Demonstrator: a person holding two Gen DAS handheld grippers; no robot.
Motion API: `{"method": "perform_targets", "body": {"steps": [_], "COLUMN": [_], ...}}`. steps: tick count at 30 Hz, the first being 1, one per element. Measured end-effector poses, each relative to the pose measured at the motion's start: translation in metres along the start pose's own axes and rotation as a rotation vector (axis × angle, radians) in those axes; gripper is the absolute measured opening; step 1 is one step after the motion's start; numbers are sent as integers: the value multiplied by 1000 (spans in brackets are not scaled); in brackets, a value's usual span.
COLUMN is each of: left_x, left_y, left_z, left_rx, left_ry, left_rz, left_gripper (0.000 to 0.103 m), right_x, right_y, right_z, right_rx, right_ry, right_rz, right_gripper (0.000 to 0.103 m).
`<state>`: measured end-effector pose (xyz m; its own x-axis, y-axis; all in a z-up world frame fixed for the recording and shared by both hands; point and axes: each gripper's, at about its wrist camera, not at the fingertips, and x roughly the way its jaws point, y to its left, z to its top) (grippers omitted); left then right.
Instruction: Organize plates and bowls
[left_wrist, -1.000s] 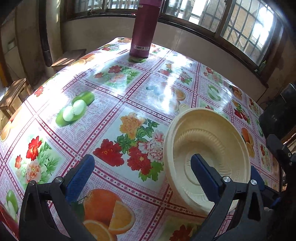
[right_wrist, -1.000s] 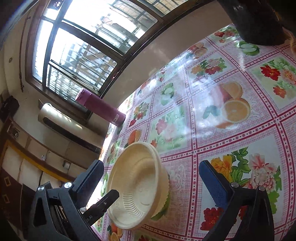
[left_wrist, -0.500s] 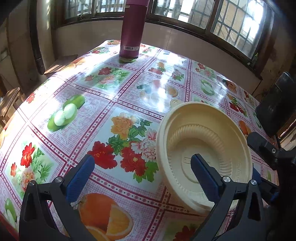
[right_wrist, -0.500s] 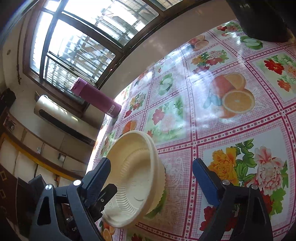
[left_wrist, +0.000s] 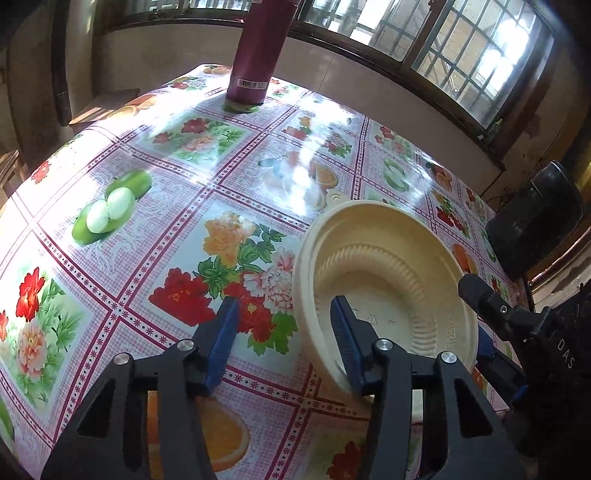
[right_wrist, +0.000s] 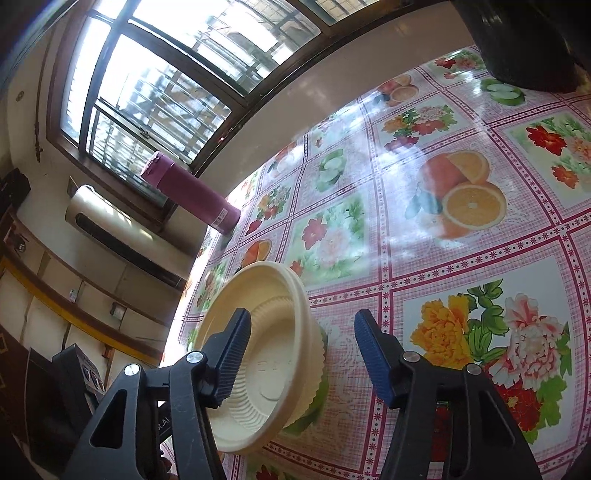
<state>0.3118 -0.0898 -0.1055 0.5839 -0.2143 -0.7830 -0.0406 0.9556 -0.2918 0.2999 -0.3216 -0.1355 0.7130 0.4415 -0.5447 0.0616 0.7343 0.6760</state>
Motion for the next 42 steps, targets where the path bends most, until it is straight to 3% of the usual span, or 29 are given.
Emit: {"method": "perform_targets", "body": {"steps": [4, 42], "left_x": [-2, -3], "left_y": [-3, -12], "left_z": [-1, -3], "left_rx": [14, 60], "left_ry": [-4, -30], "left_rz": [0, 48], "left_gripper": [46, 46], "right_x": [-1, -5], "right_y": [0, 6], "right_z": [0, -3], "right_rx": [-6, -53], "right_ry": [-6, -30], "right_rz": [-6, -31], "right_gripper": [59, 59]}}
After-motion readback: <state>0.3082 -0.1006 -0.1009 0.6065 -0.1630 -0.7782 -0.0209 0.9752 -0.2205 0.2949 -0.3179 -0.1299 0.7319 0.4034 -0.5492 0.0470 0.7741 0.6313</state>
